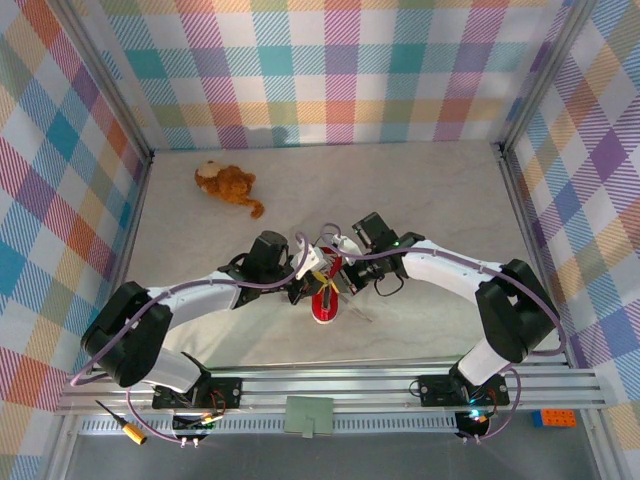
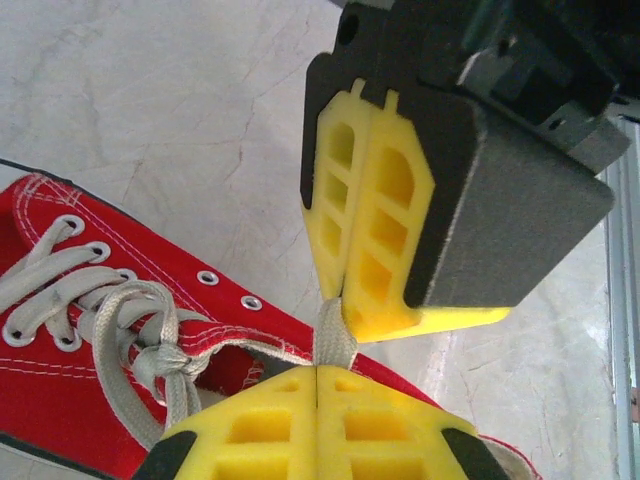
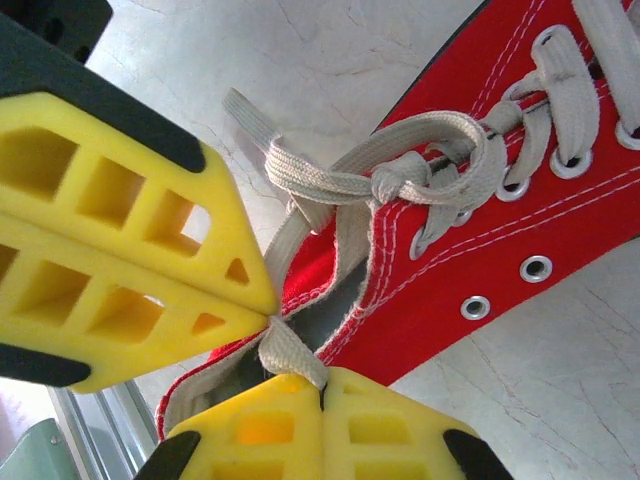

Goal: Tie the shoes

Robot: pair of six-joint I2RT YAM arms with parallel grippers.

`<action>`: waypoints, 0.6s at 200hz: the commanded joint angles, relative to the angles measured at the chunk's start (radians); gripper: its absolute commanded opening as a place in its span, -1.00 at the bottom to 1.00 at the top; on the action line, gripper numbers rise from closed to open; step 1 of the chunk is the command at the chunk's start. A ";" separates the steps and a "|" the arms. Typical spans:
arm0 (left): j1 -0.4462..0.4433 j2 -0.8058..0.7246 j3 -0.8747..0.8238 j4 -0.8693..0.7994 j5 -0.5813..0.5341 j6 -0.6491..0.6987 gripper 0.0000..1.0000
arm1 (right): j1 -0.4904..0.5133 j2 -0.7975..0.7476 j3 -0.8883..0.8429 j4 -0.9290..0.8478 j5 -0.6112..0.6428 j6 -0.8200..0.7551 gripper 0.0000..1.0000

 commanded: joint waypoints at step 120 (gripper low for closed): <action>-0.018 0.010 0.068 -0.068 0.017 0.109 -0.30 | -0.027 -0.008 0.051 -0.055 -0.063 -0.031 -1.00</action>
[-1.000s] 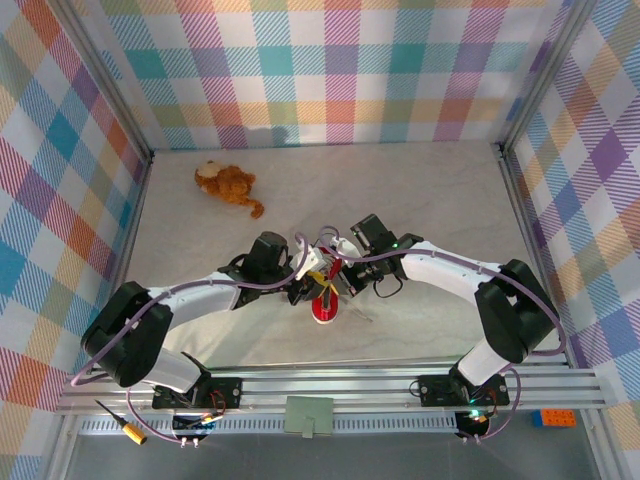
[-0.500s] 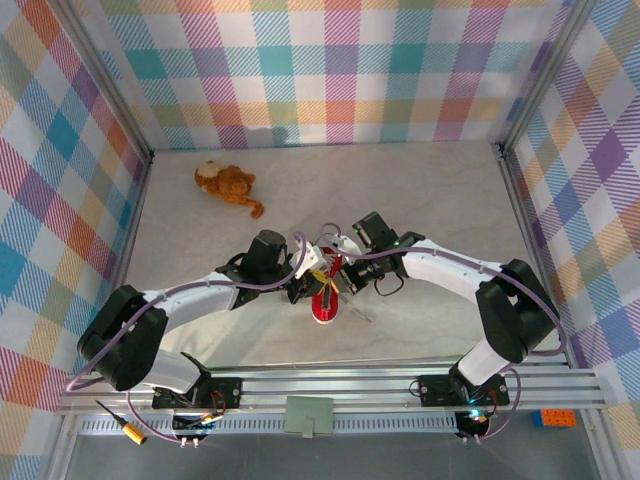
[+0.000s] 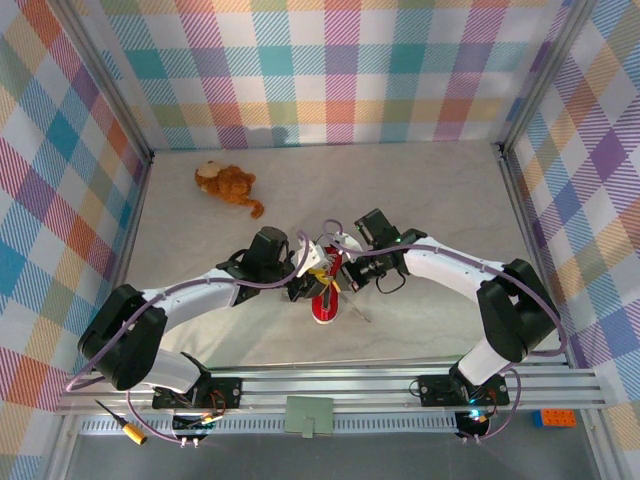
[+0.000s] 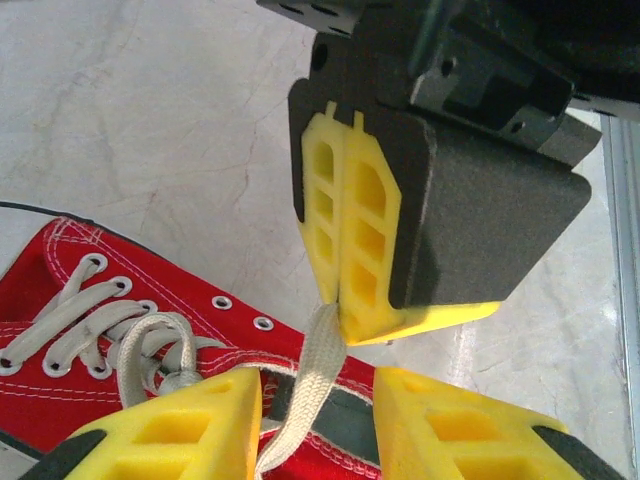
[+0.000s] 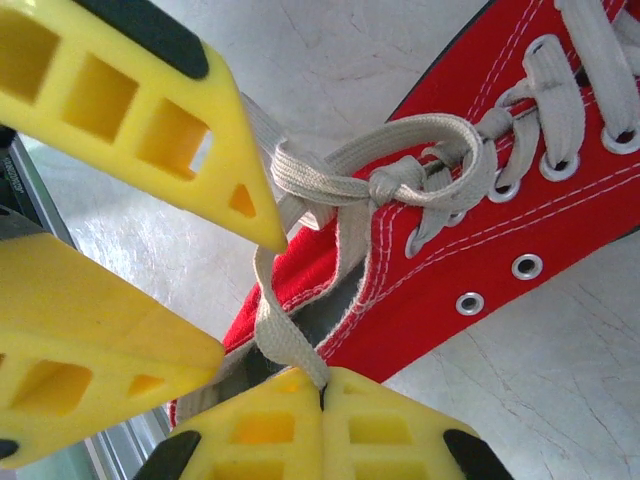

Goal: Tie the shoes

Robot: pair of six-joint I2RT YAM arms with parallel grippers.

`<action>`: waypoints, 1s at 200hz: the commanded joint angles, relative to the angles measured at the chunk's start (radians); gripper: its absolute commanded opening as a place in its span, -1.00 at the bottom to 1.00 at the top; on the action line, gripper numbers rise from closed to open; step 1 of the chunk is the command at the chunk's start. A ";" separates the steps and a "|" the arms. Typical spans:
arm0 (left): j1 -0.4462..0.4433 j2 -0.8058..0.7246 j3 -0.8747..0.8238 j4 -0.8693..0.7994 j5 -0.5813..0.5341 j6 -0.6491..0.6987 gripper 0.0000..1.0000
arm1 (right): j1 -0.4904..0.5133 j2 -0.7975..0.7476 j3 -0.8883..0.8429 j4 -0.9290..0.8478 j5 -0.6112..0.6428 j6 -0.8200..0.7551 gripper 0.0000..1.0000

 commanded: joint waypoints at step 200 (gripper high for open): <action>-0.029 -0.059 -0.083 0.009 -0.066 -0.082 -1.00 | -0.089 0.193 0.347 -0.196 -0.078 0.239 -0.25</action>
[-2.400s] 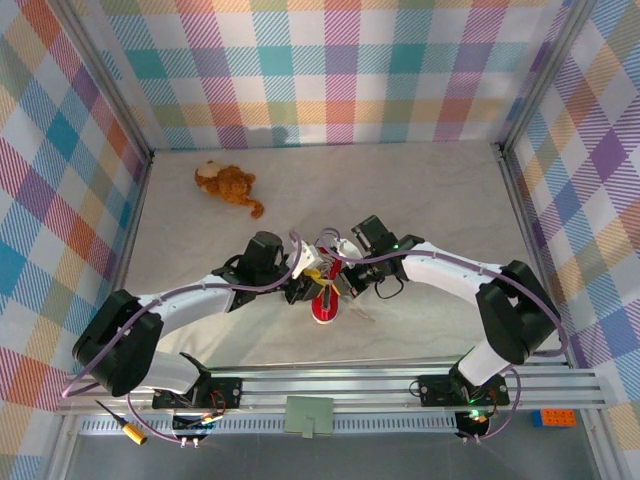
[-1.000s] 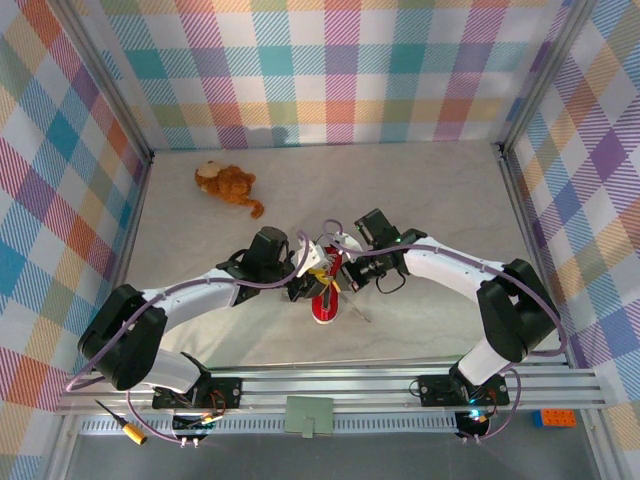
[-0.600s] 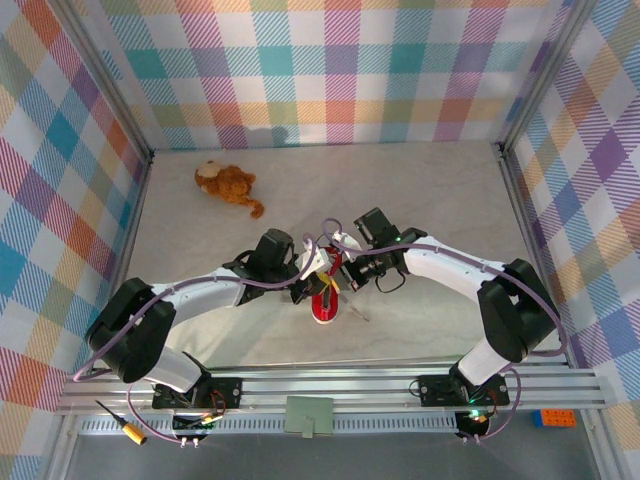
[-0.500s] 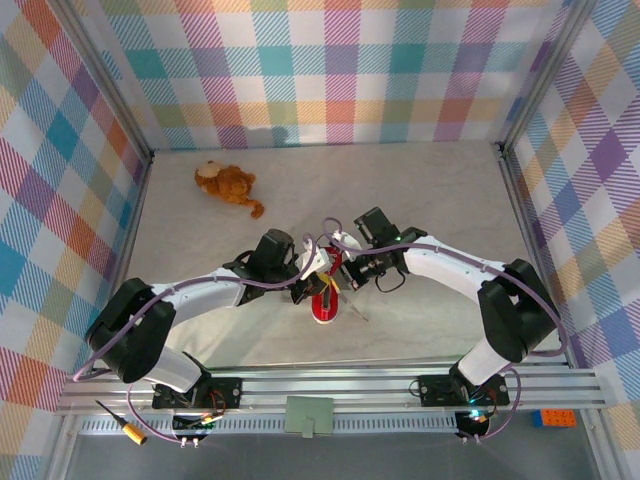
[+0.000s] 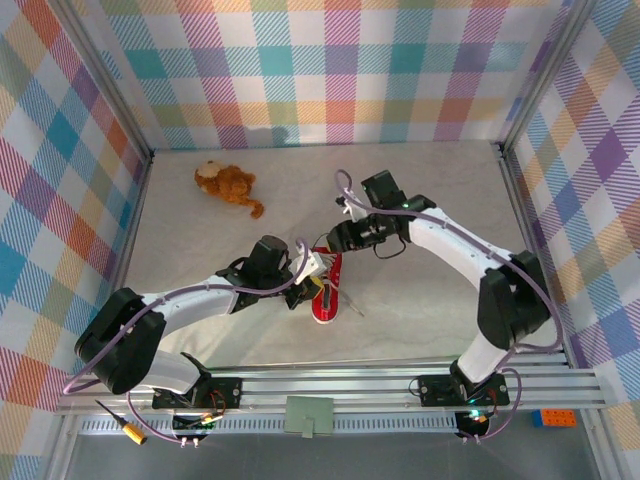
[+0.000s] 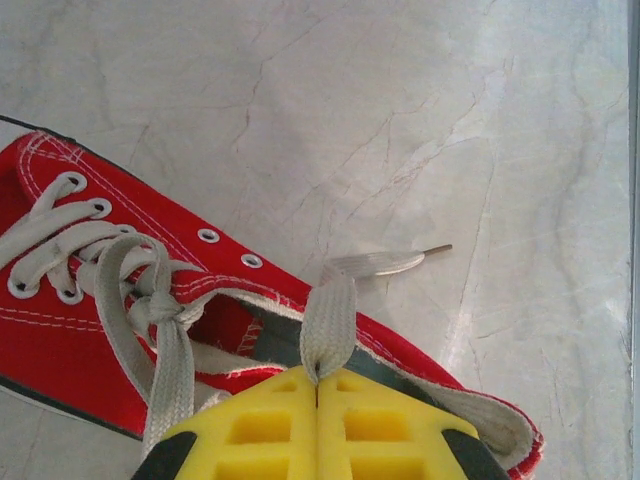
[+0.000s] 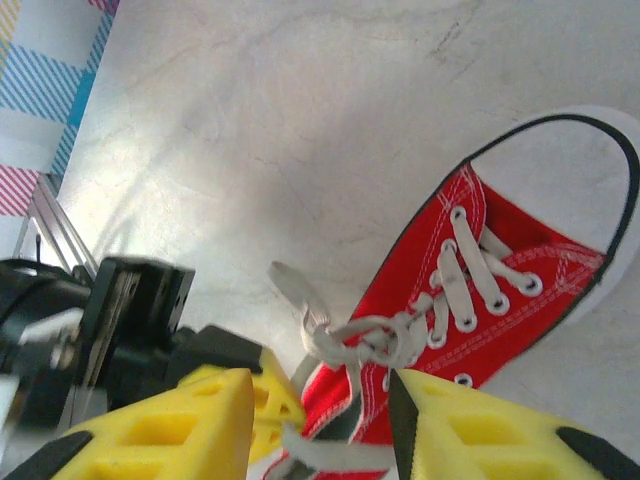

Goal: Tie the shoes

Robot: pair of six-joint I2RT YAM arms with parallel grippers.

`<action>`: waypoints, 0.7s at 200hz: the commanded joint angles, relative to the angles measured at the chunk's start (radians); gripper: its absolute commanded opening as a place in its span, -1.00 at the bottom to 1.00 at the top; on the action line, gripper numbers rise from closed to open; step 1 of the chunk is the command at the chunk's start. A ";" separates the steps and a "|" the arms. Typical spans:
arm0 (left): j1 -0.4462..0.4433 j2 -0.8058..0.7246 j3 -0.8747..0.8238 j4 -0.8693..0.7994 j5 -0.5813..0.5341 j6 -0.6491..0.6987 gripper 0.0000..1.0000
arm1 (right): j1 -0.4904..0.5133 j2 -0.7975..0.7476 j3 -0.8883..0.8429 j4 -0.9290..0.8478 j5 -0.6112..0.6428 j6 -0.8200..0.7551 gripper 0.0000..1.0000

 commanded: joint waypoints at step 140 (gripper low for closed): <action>-0.006 -0.055 -0.019 -0.026 -0.016 -0.018 -1.00 | 0.057 0.245 0.113 -0.152 -0.004 0.073 -0.28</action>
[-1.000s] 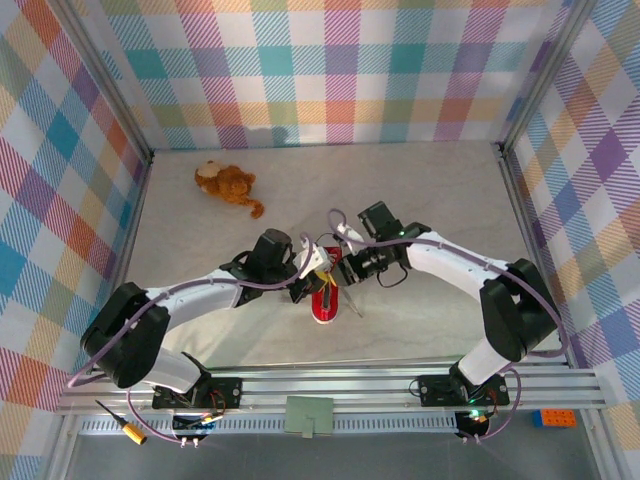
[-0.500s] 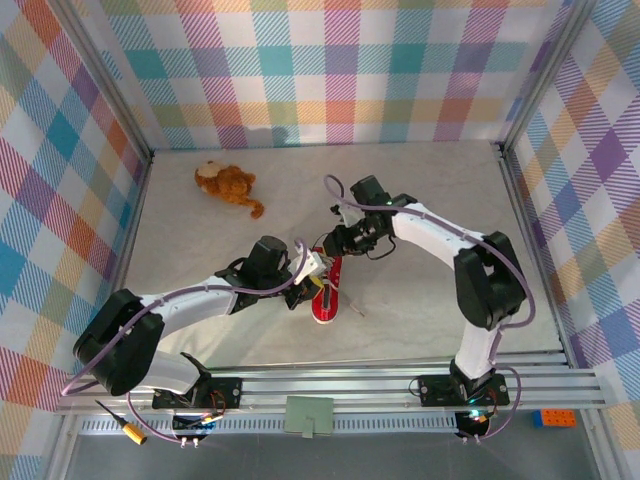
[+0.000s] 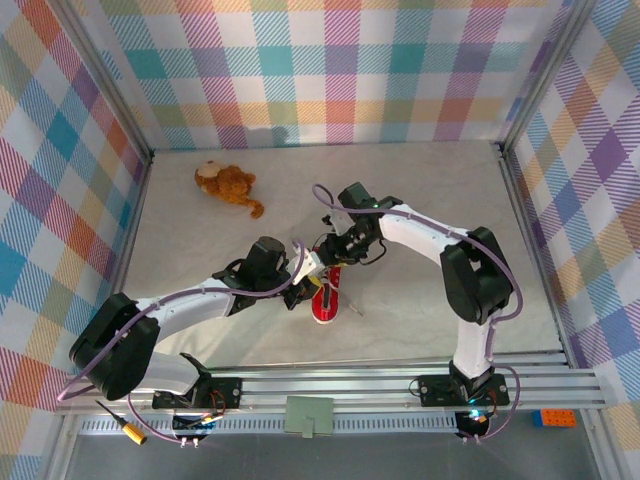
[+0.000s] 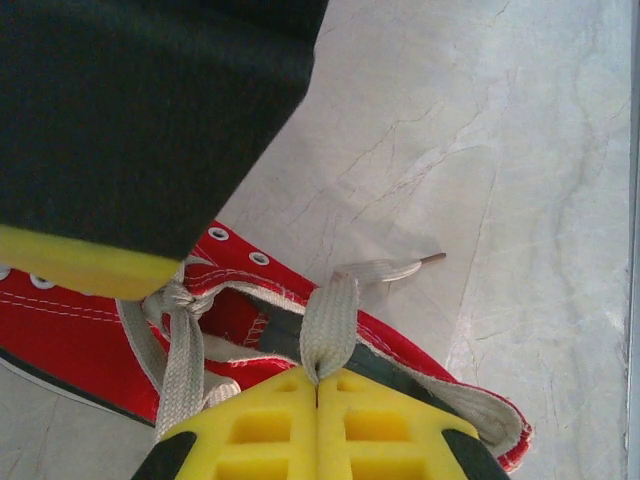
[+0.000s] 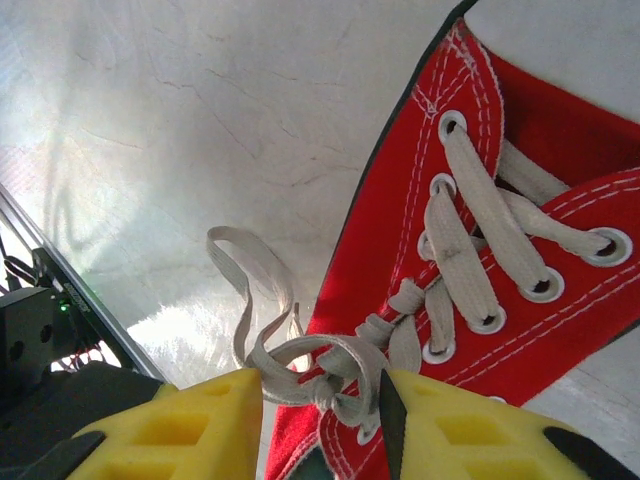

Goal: Tie the shoes

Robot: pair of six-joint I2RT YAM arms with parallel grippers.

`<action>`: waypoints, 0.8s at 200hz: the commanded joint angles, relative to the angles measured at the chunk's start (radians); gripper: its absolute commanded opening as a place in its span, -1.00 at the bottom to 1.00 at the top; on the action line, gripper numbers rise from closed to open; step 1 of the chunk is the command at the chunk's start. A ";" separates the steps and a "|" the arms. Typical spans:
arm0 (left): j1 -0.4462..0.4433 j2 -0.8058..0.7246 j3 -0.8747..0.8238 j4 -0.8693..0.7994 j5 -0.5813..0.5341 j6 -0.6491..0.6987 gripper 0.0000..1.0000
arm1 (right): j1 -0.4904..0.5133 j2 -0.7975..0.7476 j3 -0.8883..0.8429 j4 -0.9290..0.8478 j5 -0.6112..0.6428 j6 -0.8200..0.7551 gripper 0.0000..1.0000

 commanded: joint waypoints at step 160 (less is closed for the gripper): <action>-0.003 -0.003 0.031 -0.050 -0.040 -0.051 -1.00 | 0.025 -0.141 -0.078 0.106 0.092 -0.094 -0.90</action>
